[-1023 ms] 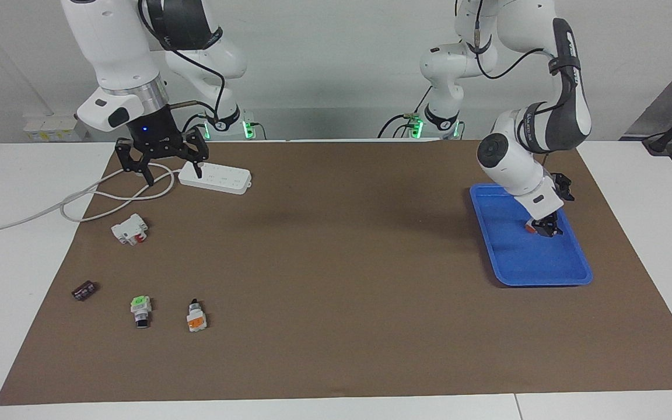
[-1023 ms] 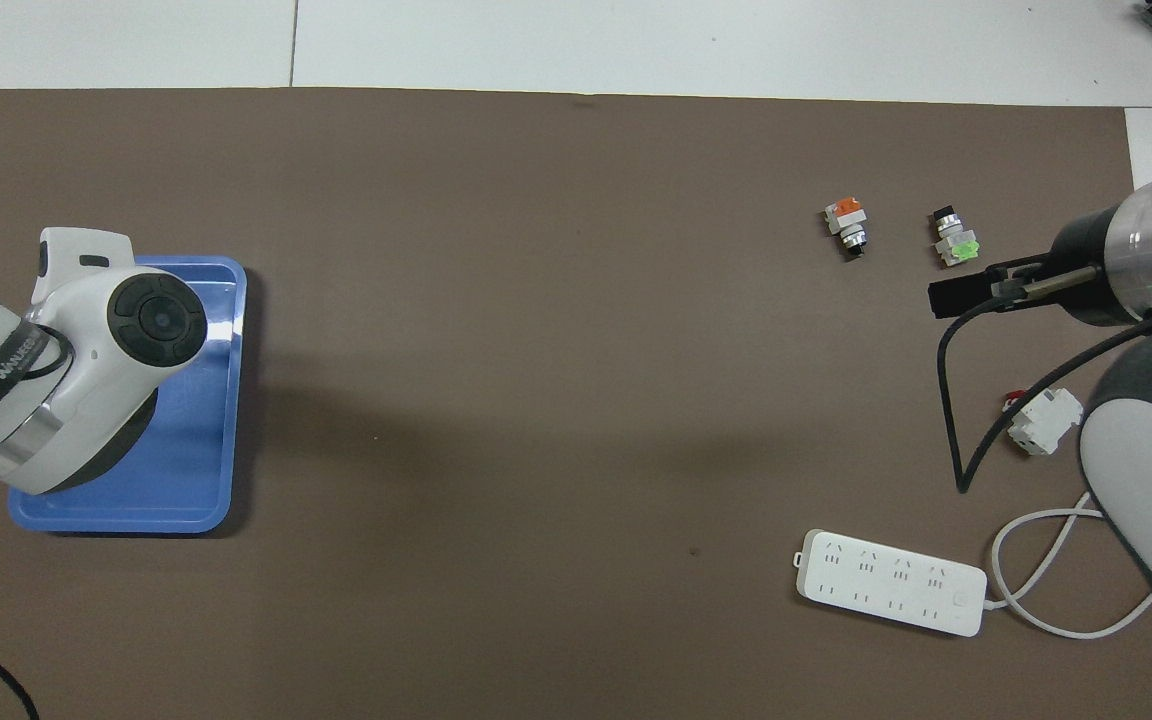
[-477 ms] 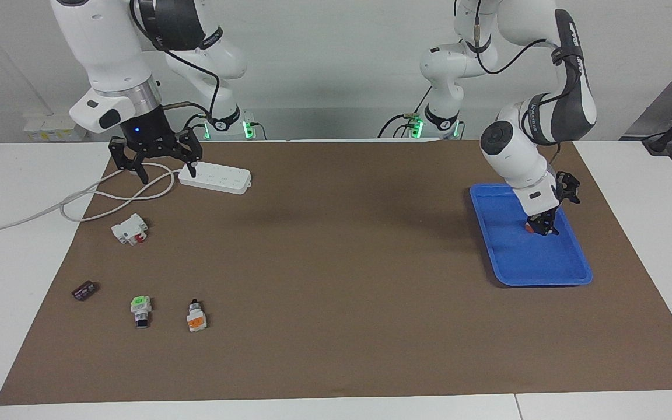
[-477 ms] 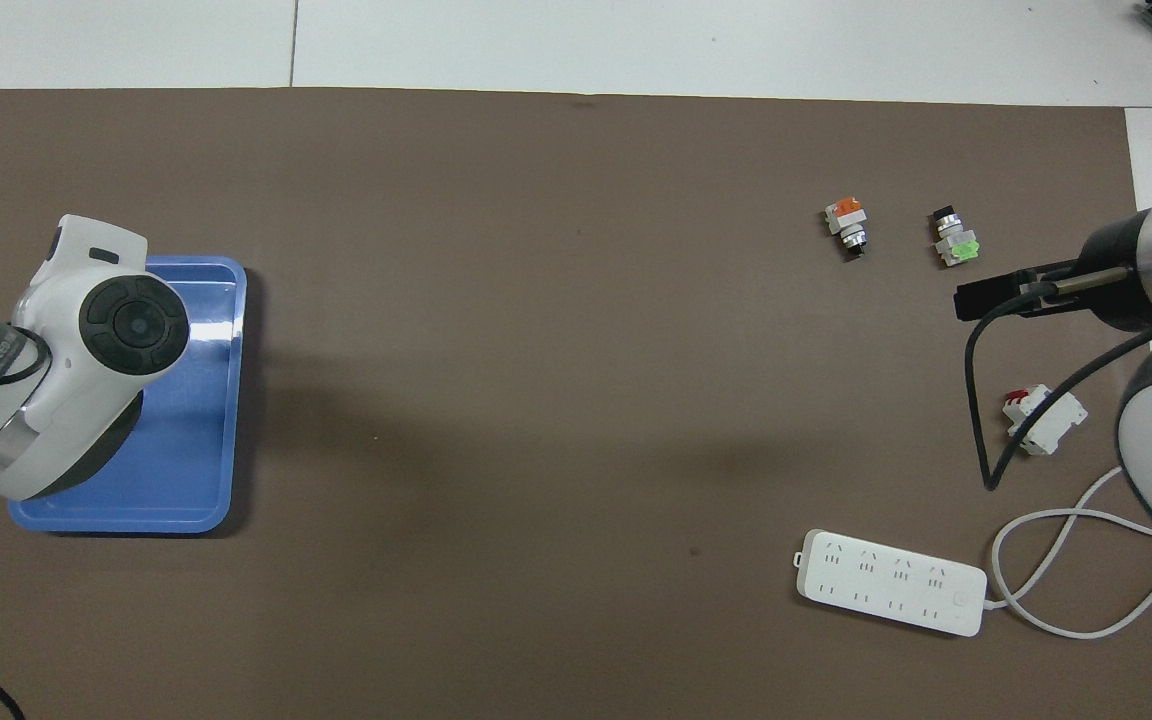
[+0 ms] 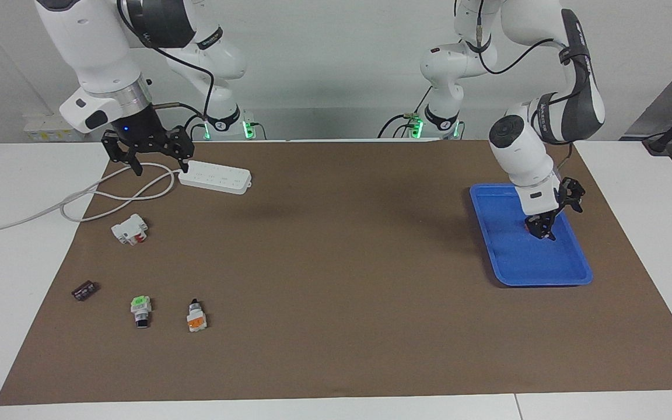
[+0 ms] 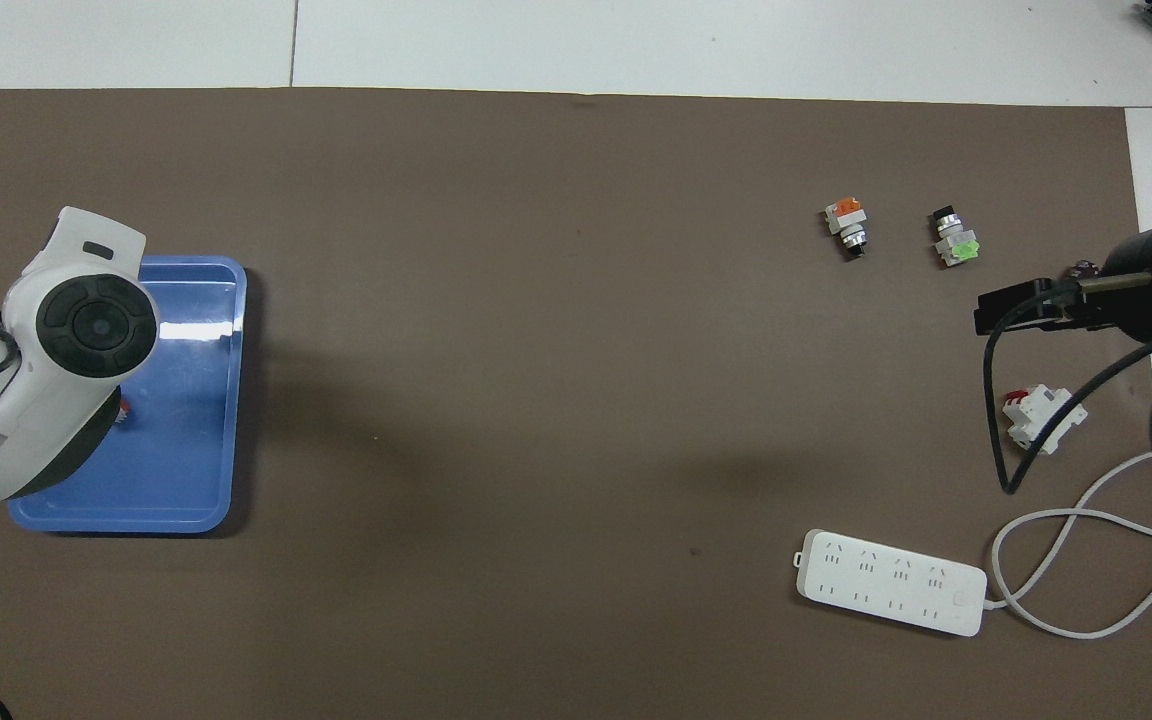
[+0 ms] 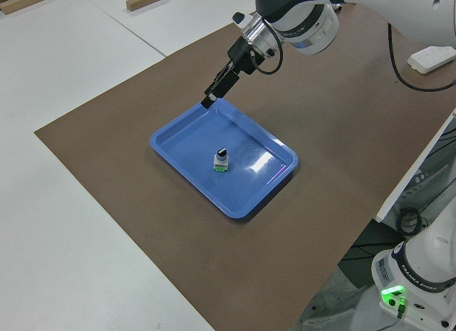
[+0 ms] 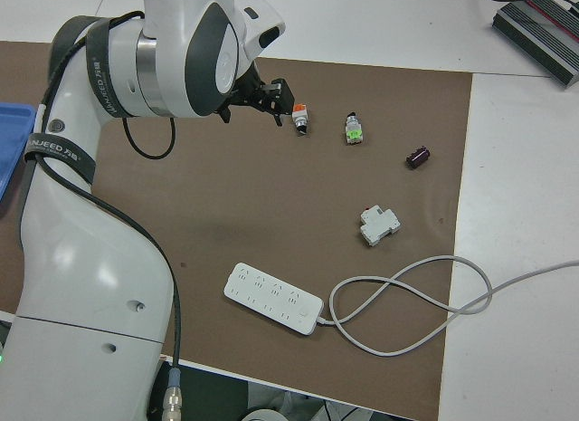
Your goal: Turn and place switch with both arms
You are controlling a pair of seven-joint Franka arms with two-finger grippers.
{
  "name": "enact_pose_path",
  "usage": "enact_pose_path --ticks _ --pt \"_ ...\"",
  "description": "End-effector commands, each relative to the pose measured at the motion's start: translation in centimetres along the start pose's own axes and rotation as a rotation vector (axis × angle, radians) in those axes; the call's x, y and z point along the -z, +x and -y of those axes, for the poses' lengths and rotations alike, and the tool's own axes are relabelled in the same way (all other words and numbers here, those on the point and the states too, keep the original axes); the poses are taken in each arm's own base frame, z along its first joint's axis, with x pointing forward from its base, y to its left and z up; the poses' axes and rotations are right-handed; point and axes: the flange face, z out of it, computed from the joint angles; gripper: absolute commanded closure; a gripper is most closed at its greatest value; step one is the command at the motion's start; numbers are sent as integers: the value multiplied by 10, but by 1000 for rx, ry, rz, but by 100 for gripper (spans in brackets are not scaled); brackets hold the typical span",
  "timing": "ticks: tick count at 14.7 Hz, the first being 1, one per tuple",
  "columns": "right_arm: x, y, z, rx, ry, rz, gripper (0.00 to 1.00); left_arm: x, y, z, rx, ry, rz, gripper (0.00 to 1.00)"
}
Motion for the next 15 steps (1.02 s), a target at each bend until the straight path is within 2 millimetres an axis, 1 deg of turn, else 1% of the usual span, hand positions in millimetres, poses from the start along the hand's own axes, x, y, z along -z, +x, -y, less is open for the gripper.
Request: enact_pose_path --ticks 1,4,6,8,10,14,15 --pt "0 0 -3 -16 0 6 0 5 8 11 -52 -46 26 0" --pt "1 0 -1 -18 0 3 0 15 22 16 -66 -106 66 0" --pt "1 0 -2 -15 0 3 0 20 30 26 -92 -153 97 0" --pt "1 0 -1 -13 0 4 0 31 34 34 -129 -204 117 0" --pt "0 0 2 -7 2 6 0 46 37 45 -134 -273 142 0" --pt "1 0 2 -7 2 4 0 87 39 74 -161 -434 219 0" --pt "1 0 1 -9 2 4 0 101 46 81 -163 -469 239 0"
